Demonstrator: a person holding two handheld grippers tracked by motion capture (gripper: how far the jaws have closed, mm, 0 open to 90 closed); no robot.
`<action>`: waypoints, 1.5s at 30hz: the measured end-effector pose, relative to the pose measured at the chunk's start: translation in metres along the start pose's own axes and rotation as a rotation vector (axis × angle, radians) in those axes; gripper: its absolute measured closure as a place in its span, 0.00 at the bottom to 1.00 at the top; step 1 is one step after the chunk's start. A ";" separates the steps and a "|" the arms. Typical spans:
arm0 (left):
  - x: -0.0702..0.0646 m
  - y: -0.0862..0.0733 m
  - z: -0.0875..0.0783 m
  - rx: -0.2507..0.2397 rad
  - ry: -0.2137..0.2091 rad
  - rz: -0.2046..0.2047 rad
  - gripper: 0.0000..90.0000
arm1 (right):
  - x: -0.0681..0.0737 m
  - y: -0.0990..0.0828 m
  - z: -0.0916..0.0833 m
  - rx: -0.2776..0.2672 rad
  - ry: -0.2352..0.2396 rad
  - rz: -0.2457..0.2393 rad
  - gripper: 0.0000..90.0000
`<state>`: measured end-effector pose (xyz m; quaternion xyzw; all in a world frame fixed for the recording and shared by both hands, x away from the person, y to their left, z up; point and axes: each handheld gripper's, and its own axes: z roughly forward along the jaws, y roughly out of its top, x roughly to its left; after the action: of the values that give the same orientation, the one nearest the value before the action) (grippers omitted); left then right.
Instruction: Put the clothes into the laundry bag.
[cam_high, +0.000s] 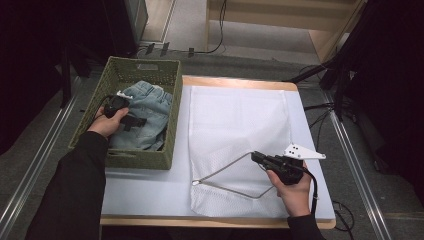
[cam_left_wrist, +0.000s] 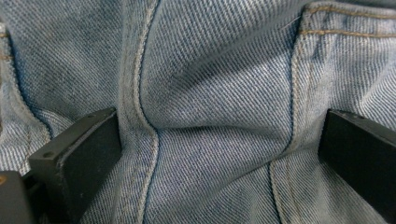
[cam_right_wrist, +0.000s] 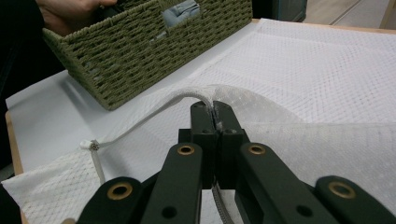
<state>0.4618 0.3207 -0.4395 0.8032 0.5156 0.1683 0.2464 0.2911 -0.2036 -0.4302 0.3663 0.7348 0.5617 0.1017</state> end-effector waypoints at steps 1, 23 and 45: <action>-0.001 0.000 0.000 0.002 0.011 0.004 0.00 | 0.000 0.000 0.000 -0.001 -0.001 -0.002 1.00; -0.004 0.006 -0.013 0.039 -0.050 -0.126 0.83 | 0.004 -0.003 0.004 0.023 0.009 -0.022 1.00; -0.014 0.029 -0.051 -0.043 -0.160 -0.053 0.00 | 0.002 -0.005 0.006 0.034 0.013 -0.031 1.00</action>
<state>0.4506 0.3092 -0.3812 0.7947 0.5117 0.1082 0.3083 0.2910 -0.1981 -0.4358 0.3529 0.7506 0.5497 0.0995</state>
